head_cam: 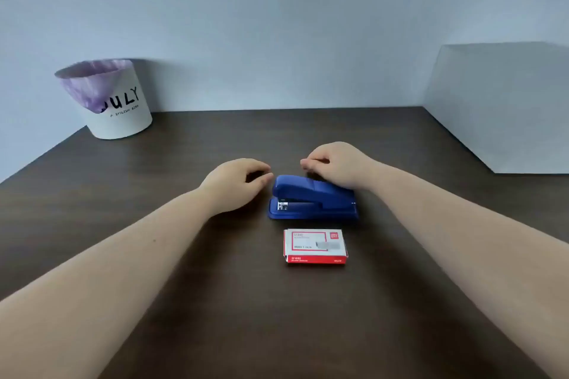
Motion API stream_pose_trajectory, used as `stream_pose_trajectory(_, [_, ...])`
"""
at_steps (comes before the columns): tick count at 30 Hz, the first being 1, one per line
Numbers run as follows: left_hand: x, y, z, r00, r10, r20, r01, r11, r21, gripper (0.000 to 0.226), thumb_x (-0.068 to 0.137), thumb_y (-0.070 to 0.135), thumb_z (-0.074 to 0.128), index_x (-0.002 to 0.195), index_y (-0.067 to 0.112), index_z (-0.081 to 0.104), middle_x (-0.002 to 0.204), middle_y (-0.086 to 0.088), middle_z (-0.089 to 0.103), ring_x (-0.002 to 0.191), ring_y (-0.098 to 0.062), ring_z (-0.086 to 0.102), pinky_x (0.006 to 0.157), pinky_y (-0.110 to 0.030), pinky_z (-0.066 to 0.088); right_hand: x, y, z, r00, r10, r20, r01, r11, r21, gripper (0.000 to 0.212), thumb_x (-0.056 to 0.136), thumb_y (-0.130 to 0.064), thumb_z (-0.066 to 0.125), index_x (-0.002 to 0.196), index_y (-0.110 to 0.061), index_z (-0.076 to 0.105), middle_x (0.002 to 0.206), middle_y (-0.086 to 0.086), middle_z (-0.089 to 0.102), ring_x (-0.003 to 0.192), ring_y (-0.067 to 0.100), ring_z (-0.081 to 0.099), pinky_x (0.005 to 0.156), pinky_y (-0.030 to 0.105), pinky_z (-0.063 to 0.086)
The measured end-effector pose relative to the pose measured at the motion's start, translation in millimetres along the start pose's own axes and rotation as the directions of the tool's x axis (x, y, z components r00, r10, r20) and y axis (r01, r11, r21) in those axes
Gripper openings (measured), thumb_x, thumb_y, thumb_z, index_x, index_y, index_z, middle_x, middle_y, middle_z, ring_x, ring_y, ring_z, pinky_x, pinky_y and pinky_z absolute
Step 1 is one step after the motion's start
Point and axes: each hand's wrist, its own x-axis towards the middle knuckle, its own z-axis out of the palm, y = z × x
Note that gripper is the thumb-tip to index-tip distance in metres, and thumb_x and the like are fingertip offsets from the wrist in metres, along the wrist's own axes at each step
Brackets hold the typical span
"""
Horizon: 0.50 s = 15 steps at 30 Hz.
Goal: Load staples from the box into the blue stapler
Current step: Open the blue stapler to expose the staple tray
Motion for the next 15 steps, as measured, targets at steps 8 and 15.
stream_pose_trajectory(8, [-47.1, 24.5, 0.5, 0.996, -0.03, 0.084, 0.054, 0.952, -0.302, 0.027, 0.09, 0.021, 0.05, 0.113, 0.024, 0.063, 0.115, 0.002, 0.068, 0.11, -0.017, 0.059, 0.102, -0.036, 0.042, -53.1, -22.2, -14.5, 1.0, 0.005, -0.029, -0.003, 0.997, 0.077, 0.04, 0.089, -0.042, 0.054, 0.119, -0.017, 0.063, 0.119, 0.002, 0.067, 0.108, 0.018, 0.06, 0.096, 0.031, 0.046])
stream_pose_trajectory(15, [-54.2, 20.6, 9.9, 0.997, 0.009, 0.081, 0.012, 0.965, -0.261, 0.028, 0.074, 0.041, 0.065, 0.101, 0.034, 0.064, 0.095, 0.002, 0.073, 0.092, -0.019, 0.065, 0.09, -0.043, 0.052, -47.5, -41.4, 0.3, 0.992, -0.09, 0.085, 0.096, 0.993, -0.064, 0.041, 0.082, -0.034, 0.065, 0.118, -0.016, 0.057, 0.111, 0.002, 0.064, 0.099, 0.021, 0.058, 0.083, 0.033, 0.046])
